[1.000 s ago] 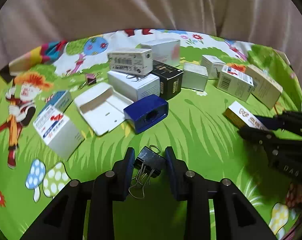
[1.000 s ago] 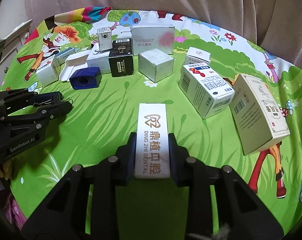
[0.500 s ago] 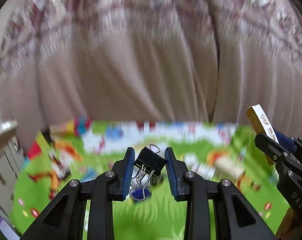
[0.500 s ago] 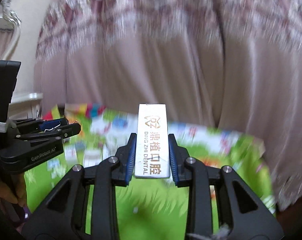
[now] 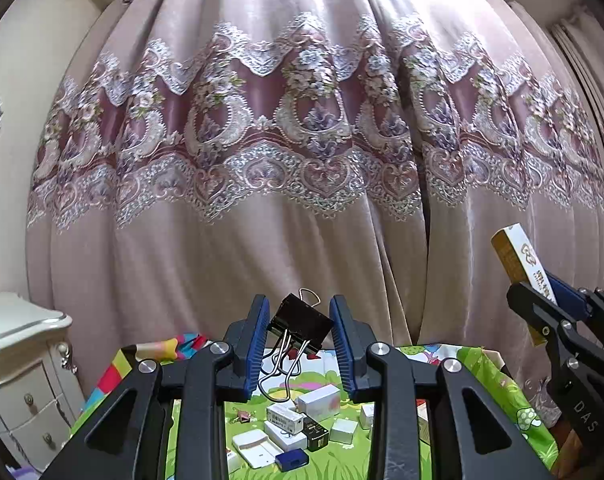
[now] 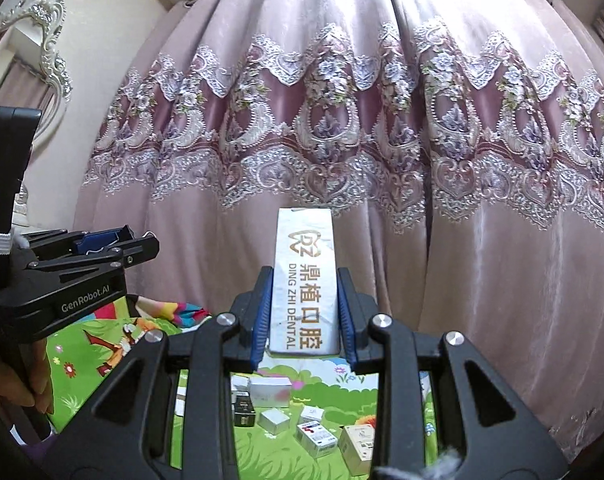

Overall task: Organize rigid objects
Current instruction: 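Lift and carry the dental box and binder clip to the purple-rimmed storage box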

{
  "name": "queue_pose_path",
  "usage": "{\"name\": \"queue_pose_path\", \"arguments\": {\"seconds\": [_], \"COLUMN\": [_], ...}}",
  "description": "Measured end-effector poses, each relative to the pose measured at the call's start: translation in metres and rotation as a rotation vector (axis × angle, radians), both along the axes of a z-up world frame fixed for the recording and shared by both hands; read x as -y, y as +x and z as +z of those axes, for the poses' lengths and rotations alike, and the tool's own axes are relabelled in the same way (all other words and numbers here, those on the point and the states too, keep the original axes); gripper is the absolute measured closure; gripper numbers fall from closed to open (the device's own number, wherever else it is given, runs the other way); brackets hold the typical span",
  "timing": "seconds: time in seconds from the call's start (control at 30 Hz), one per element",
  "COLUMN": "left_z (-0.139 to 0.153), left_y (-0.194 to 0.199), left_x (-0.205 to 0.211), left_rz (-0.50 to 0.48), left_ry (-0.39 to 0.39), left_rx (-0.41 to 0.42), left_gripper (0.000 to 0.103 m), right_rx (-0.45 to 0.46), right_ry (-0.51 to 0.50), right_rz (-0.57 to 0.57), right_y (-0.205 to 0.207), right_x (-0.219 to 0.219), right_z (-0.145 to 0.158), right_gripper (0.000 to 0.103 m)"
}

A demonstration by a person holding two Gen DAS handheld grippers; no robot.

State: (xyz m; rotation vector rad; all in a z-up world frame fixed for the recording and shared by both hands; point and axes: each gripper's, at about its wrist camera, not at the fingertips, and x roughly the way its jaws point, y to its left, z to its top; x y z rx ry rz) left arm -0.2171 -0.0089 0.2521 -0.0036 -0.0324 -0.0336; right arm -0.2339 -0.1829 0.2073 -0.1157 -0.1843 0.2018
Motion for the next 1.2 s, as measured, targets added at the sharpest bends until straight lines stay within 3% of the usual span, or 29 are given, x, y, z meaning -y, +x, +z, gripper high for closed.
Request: {"name": "queue_pose_path", "arguments": {"seconds": [0.17, 0.37, 0.73, 0.97, 1.2], "left_z": [-0.011, -0.043, -0.103, -0.140, -0.183], "left_y": [-0.007, -0.019, -0.066, -0.101, -0.117], "left_x": [-0.020, -0.061, -0.160, -0.213, -0.248], "left_rz": [0.020, 0.083, 0.317, 0.476, 0.535], "left_ry": [-0.018, -0.046, -0.135, -0.173, -0.247], "left_rx": [-0.041, -0.176, -0.367, -0.474, -0.634], "left_gripper": [0.070, 0.070, 0.070, 0.070, 0.070], "right_rx": [-0.012, -0.095, -0.292, -0.399, -0.560], "right_ry": [-0.015, -0.069, -0.198, -0.364, -0.543], "right_rz": [0.061, 0.222, 0.568, 0.766, 0.901], "right_y": [-0.006, -0.007, -0.009, -0.023, -0.030], "right_x": [-0.015, -0.058, -0.156, -0.226, -0.290], "right_z": [0.002, -0.008, -0.046, -0.077, -0.119], "right_gripper": [0.069, 0.069, 0.069, 0.069, 0.069]}}
